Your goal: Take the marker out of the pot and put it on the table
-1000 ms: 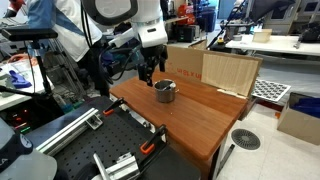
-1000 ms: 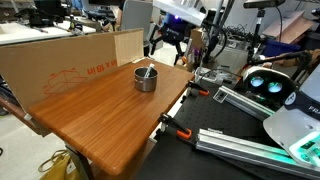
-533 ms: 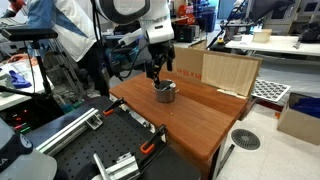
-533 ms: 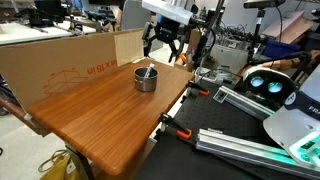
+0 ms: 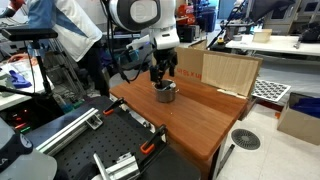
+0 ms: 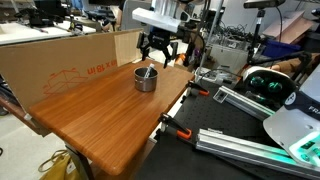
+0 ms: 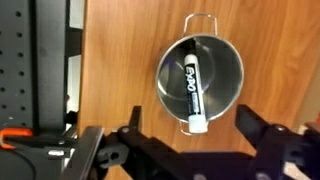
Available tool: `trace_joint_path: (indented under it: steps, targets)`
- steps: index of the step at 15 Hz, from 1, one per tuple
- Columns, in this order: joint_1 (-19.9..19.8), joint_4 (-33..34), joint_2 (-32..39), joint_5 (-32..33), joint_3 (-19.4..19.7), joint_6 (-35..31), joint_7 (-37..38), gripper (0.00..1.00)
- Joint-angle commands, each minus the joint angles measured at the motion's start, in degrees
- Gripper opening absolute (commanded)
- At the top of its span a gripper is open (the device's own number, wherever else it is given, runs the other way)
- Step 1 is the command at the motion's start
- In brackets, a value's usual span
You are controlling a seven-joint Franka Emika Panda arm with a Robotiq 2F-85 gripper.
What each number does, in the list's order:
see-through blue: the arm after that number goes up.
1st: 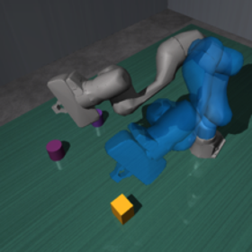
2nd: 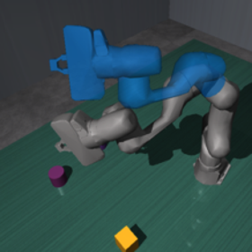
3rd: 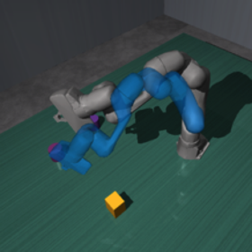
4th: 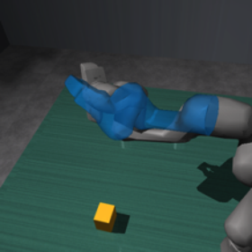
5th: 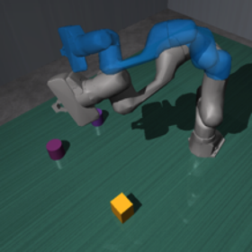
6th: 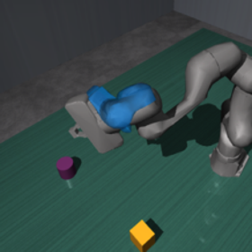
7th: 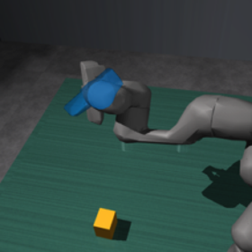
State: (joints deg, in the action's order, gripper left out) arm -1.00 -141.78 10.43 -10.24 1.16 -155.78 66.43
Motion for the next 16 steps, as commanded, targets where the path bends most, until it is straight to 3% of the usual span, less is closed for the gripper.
trace_joint_path:
  steps: [1,2,3,4,8,10,11,13,16]
  targets:
    - [2.30,3.14,3.17,0.88,2.24,2.20,1.51,1.00]
    - [2.64,3.67,3.91,0.88,2.52,2.34,1.49,1.00]
    - [2.98,4.18,4.55,1.00,2.88,2.58,1.53,0.75]
    - [3.35,4.62,5.17,1.08,3.24,2.78,1.55,0.74]
    - [4.29,6.10,6.97,0.90,4.11,3.94,1.36,0.42]
    - [4.56,6.25,7.13,0.87,4.48,4.80,1.37,0.82]
    - [4.64,6.42,7.19,0.80,4.54,4.92,1.30,0.84]
    - [4.71,6.82,7.37,0.65,4.48,5.22,1.03,0.97]
    - [4.82,6.95,7.35,0.71,4.45,5.62,0.88,1.00]
